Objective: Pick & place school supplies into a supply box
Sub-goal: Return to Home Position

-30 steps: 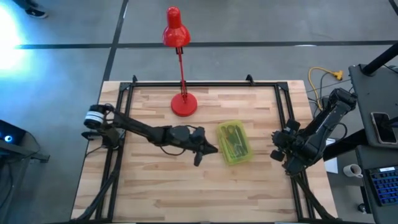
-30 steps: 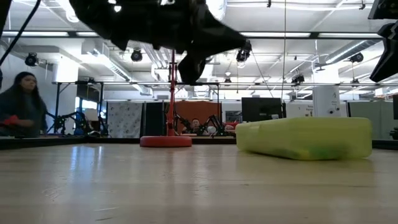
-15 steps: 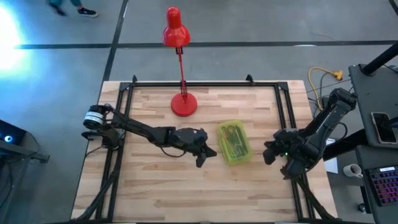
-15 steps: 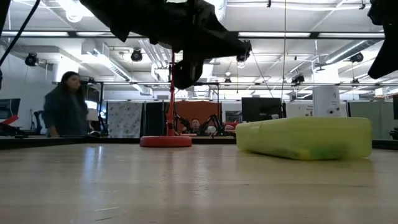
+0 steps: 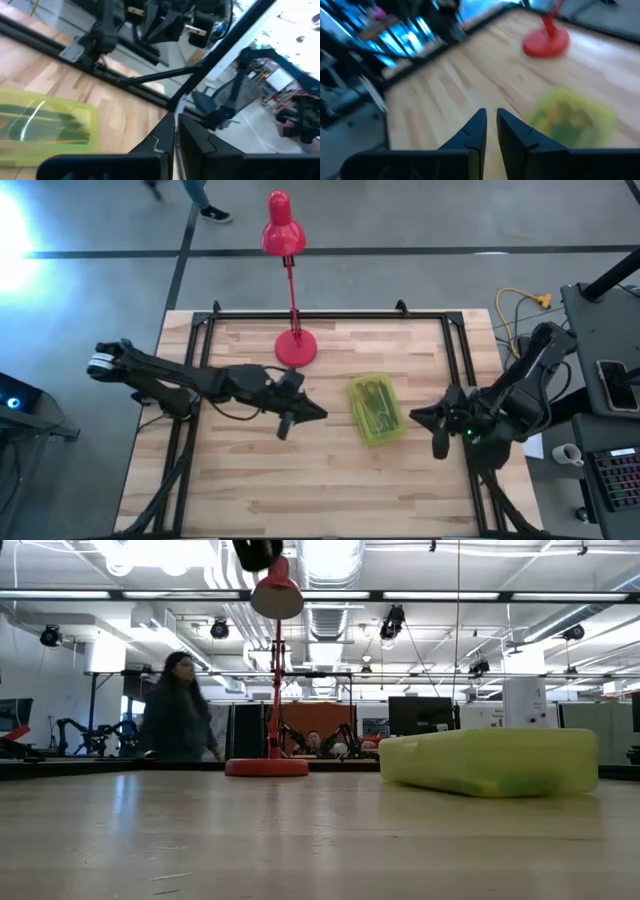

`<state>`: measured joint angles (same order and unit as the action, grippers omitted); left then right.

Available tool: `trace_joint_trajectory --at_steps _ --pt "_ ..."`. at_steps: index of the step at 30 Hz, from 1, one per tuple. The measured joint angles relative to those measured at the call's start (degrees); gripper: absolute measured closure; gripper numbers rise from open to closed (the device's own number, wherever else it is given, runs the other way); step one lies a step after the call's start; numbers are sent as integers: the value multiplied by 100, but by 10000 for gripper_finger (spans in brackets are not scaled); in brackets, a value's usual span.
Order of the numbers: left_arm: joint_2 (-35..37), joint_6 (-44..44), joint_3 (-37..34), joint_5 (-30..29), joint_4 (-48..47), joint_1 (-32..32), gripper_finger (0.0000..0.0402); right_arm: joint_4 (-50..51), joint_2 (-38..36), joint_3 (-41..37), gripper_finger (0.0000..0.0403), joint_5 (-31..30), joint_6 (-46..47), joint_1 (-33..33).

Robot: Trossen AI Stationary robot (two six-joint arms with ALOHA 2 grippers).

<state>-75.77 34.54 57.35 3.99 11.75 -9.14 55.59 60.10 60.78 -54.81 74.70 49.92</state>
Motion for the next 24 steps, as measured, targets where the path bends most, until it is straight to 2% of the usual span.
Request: trace_joint_trajectory --at_steps 3,6,8,10,13,15,17,21,24 --pt "234 -31 -30 2 -18 -64 396 -1063 -53 -12 365 -166 -926 -166" --pt "352 -201 -44 0 -24 -60 396 -2552 -90 -391 365 263 -1937 -536" --pt "397 -238 -45 -6 -3 -57 396 -3878 -59 -779 365 932 -2567 -953" --pt "424 -263 -45 -4 0 -56 396 -5270 -3 -1175 364 1855 -3269 -1498" --pt "473 -469 -45 -2 -3 -50 396 -6470 -13 -1622 364 3332 -3937 -2301" --pt "544 -640 -49 -4 -17 -45 396 -6534 -196 -1749 365 3771 -3955 -2760" --pt "651 -810 -55 -4 -16 -43 396 -6346 -487 -1820 365 3887 -3948 -3010" --pt "951 -1126 -160 -4 -10 -36 396 -5732 -1127 -2123 365 3701 -3895 -3065" --pt "1265 -1247 -327 -4 -19 -36 396 -5660 -1640 -2416 365 3547 -3887 -2932"
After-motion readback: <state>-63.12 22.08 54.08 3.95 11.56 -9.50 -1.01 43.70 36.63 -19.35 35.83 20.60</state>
